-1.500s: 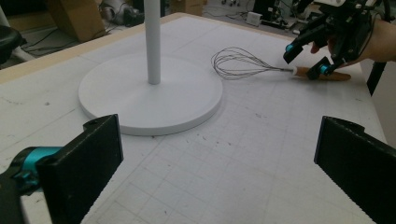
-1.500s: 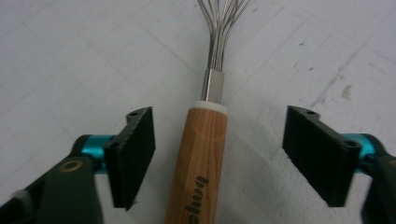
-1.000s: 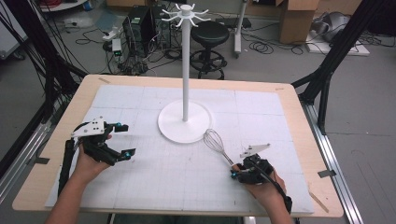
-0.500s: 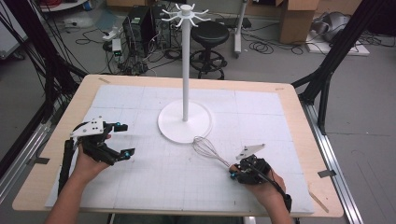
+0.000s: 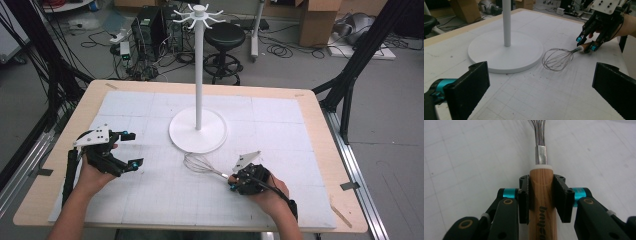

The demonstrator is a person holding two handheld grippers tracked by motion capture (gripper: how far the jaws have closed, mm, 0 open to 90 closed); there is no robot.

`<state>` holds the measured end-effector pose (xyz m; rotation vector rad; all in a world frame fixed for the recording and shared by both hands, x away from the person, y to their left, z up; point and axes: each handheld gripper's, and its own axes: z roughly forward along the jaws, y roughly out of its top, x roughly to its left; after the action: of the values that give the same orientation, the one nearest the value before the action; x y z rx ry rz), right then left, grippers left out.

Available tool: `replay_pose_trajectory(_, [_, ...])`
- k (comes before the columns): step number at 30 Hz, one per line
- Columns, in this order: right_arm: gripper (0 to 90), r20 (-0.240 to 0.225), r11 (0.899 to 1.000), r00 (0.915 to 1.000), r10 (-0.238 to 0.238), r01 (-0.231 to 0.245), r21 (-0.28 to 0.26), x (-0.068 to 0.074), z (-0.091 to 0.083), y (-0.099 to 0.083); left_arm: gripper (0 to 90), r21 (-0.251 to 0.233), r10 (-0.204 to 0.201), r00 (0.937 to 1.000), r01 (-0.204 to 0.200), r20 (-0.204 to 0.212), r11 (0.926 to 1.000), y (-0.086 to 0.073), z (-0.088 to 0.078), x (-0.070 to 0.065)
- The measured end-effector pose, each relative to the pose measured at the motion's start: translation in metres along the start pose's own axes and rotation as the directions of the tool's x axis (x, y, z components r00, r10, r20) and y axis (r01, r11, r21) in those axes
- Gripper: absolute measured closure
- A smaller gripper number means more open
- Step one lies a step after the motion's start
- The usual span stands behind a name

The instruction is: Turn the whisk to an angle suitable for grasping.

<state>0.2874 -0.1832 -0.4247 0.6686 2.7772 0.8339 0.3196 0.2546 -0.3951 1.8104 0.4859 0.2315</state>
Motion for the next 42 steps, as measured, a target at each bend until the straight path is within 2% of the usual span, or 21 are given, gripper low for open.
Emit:
replay_pose_trajectory(5, [68.2, -0.033, 0.999, 0.9981, -0.051, 0.051, 0.002, 0.004, 0.014, 0.021, 1.7, -0.009, 0.010, 0.9999, -0.010, -0.001, 0.9999, 0.003, -0.002, -0.001])
replay_pose_trajectory(7, [68.2, -0.043, 0.996, 0.9951, -0.089, 0.089, 0.002, 0.005, 0.019, 0.030, 1.7, -0.012, 0.010, 0.9999, -0.010, 0.001, 0.9999, 0.003, -0.003, -0.001])
replay_pose_trajectory(14, [68.2, -0.070, 0.989, 0.9870, -0.145, 0.145, -0.002, 0.007, 0.031, 0.049, 1.7, -0.019, 0.010, 0.9999, -0.010, -0.002, 0.9998, 0.005, -0.006, -0.001])
replay_pose_trajectory(19, [68.2, -0.083, 0.982, 0.9790, -0.186, 0.186, -0.002, 0.011, 0.040, 0.064, 1.7, -0.022, 0.017, 0.9999, -0.017, -0.002, 0.9996, 0.006, -0.007, -0.001])
replay_pose_trajectory(20, [68.1, -0.091, 0.978, 0.9735, -0.210, 0.210, -0.008, 0.013, 0.045, 0.072, 1.8, -0.024, 0.017, 0.9999, -0.017, -0.002, 0.9996, 0.007, -0.007, -0.001])
replay_pose_trajectory(23, [68.2, -0.102, 0.975, 0.9701, -0.220, 0.220, -0.011, 0.015, 0.050, 0.079, 1.8, -0.024, 0.014, 0.9999, -0.014, -0.002, 0.9996, 0.006, -0.008, -0.001])
replay_pose_trajectory(26, [68.1, -0.114, 0.969, 0.9627, -0.245, 0.245, -0.017, 0.018, 0.059, 0.089, 1.7, -0.021, 0.016, 0.9999, -0.016, -0.002, 0.9997, 0.006, -0.008, 0.000])
replay_pose_trajectory(27, [68.1, -0.121, 0.965, 0.9573, -0.263, 0.263, -0.015, 0.019, 0.063, 0.096, 1.7, -0.022, 0.016, 0.9999, -0.016, -0.003, 0.9996, 0.006, -0.008, 0.000])
replay_pose_trajectory(32, [67.9, -0.129, 0.959, 0.9508, -0.281, 0.281, -0.024, 0.022, 0.071, 0.107, 1.7, -0.026, 0.013, 0.9999, -0.013, -0.002, 0.9996, 0.007, -0.008, 0.000])
replay_pose_trajectory(35, [67.4, -0.131, 0.964, 0.9557, -0.264, 0.264, -0.018, 0.023, 0.071, 0.107, 1.7, -0.024, 0.011, 0.9999, -0.011, -0.002, 0.9997, 0.006, -0.008, 0.000])
replay_pose_trajectory(38, [55.9, -0.101, 0.974, 0.9684, -0.228, 0.228, -0.017, 0.022, 0.070, 0.104, 1.8, -0.018, 0.014, 0.9999, -0.014, 0.002, 0.9997, 0.006, -0.007, -0.001])
replay_pose_trajectory(40, [53.8, -0.100, 0.976, 0.9704, -0.220, 0.219, -0.021, 0.021, 0.065, 0.102, 1.7, -0.018, 0.015, 0.9999, -0.015, 0.001, 0.9997, 0.006, -0.007, -0.001])
replay_pose_trajectory(42, [51.0, -0.092, 0.978, 0.9742, -0.206, 0.203, -0.047, 0.020, 0.058, 0.099, 1.7, -0.019, 0.013, 0.9999, -0.012, 0.000, 0.9997, 0.006, -0.007, 0.000])
